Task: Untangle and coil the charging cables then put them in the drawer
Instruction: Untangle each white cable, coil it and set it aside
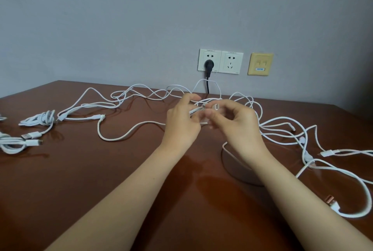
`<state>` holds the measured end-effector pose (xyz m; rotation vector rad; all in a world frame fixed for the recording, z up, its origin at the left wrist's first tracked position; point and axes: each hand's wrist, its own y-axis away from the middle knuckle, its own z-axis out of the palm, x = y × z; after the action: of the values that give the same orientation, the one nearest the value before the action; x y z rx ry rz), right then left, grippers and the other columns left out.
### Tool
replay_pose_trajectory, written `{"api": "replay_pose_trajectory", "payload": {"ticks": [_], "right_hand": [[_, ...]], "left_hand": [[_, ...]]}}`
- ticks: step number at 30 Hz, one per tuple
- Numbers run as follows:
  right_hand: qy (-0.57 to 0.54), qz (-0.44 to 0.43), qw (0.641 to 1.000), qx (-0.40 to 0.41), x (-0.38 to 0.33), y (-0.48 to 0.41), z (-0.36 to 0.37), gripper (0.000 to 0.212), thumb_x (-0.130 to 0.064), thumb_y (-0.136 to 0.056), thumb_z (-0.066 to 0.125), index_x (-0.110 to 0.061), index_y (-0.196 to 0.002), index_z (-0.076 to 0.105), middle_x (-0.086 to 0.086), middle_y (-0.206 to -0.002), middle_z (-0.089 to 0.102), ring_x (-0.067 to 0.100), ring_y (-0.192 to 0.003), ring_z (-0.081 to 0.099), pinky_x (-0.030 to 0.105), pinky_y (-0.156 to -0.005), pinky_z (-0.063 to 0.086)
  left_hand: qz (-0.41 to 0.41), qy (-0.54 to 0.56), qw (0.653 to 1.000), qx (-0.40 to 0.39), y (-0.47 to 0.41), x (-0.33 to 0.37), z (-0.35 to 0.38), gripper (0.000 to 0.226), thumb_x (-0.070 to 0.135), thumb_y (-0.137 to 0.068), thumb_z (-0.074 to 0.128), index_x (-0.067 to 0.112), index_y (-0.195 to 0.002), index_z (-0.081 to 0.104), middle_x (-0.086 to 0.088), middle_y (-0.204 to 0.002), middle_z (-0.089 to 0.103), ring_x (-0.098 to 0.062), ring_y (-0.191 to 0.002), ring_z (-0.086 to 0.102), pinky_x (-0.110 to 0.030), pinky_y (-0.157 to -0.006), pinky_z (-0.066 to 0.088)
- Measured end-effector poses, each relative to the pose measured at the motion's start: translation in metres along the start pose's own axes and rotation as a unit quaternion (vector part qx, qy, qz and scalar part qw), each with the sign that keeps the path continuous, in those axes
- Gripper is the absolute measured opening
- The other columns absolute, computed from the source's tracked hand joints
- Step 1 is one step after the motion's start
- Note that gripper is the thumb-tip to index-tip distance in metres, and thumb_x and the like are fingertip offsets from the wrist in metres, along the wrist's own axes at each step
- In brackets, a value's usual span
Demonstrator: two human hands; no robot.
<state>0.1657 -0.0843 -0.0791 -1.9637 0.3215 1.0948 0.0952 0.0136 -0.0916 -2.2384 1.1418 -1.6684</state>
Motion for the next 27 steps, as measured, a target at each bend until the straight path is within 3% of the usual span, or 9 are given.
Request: {"api": "replay_pose_trajectory", "payload": {"ticks": [2,5,7,12,16,20,23,27], "right_hand": [[-0.064,0.028,0.998,0.005,-0.002,-0.001,-0.001,0.021,-0.005,-0.087,0.061,-0.021,-0.074,0.065,-0.009,-0.053,0.061,0.007,-0.051,0.055,0.021,-0.058,0.047],[-0.089,0.049,0.995,0.024,-0.003,-0.004,-0.005,0.020,-0.006,-0.090,0.056,-0.016,-0.077,0.066,-0.005,-0.070,0.059,0.000,-0.049,0.056,0.014,-0.046,0.046],[-0.110,0.066,0.991,0.034,-0.002,-0.005,-0.005,0.017,-0.007,-0.091,0.056,-0.016,-0.084,0.068,0.001,-0.079,0.058,-0.001,-0.049,0.057,0.015,-0.050,0.050],[-0.151,0.100,0.982,0.044,-0.004,-0.005,-0.005,0.014,-0.007,-0.086,0.062,-0.016,-0.076,0.068,-0.009,-0.055,0.064,0.002,-0.049,0.056,0.020,-0.056,0.054],[-0.217,0.138,0.962,0.092,-0.007,-0.006,-0.006,0.008,-0.005,-0.080,0.068,-0.010,-0.074,0.064,-0.003,-0.053,0.063,0.010,-0.048,0.056,0.020,-0.055,0.053],[-0.212,0.161,0.961,0.078,-0.009,-0.006,-0.009,0.007,-0.005,-0.077,0.071,-0.004,-0.071,0.067,0.002,-0.059,0.065,0.013,-0.055,0.058,0.019,-0.055,0.052],[-0.201,0.176,0.960,0.078,-0.008,-0.007,-0.010,0.010,-0.005,-0.076,0.072,-0.004,-0.067,0.068,0.003,-0.061,0.066,0.019,-0.060,0.056,0.023,-0.056,0.050],[-0.176,0.163,0.967,0.087,-0.007,-0.007,-0.011,0.012,0.000,-0.079,0.068,0.000,-0.067,0.067,0.006,-0.063,0.064,0.017,-0.061,0.059,0.023,-0.059,0.054]], "left_hand": [[0.022,-0.035,0.999,0.001,0.002,0.000,-0.001,0.031,0.017,-0.085,0.064,0.022,-0.116,0.061,-0.001,-0.105,0.071,-0.021,-0.106,0.061,-0.026,-0.089,0.041],[0.054,-0.045,0.997,-0.007,0.008,0.005,0.002,0.030,0.013,-0.084,0.064,0.023,-0.111,0.066,0.000,-0.100,0.073,-0.021,-0.102,0.064,-0.032,-0.088,0.045],[0.065,-0.057,0.996,-0.019,0.012,0.009,0.005,0.027,0.014,-0.084,0.063,0.022,-0.109,0.066,0.002,-0.099,0.073,-0.020,-0.100,0.064,-0.029,-0.087,0.044],[0.077,-0.055,0.995,-0.020,0.014,0.009,0.006,0.017,0.011,-0.083,0.061,0.019,-0.098,0.056,0.005,-0.091,0.067,-0.022,-0.094,0.061,-0.030,-0.080,0.042],[0.082,-0.041,0.995,-0.028,0.017,0.012,0.009,0.021,0.012,-0.080,0.062,0.022,-0.088,0.045,0.010,-0.083,0.057,-0.019,-0.086,0.059,-0.034,-0.079,0.045],[0.048,-0.012,0.998,-0.049,0.017,0.013,0.008,0.024,0.016,-0.077,0.064,0.027,-0.076,0.042,0.003,-0.078,0.065,-0.019,-0.073,0.063,-0.031,-0.073,0.048],[0.019,0.021,0.999,-0.045,0.017,0.015,0.007,0.028,0.014,-0.073,0.067,0.028,-0.070,0.043,0.003,-0.073,0.067,-0.017,-0.074,0.066,-0.028,-0.072,0.048],[0.029,0.038,0.999,-0.026,0.016,0.017,0.008,0.035,0.006,-0.074,0.070,0.031,-0.067,0.045,0.007,-0.060,0.055,-0.004,-0.062,0.055,-0.011,-0.062,0.040]]}}
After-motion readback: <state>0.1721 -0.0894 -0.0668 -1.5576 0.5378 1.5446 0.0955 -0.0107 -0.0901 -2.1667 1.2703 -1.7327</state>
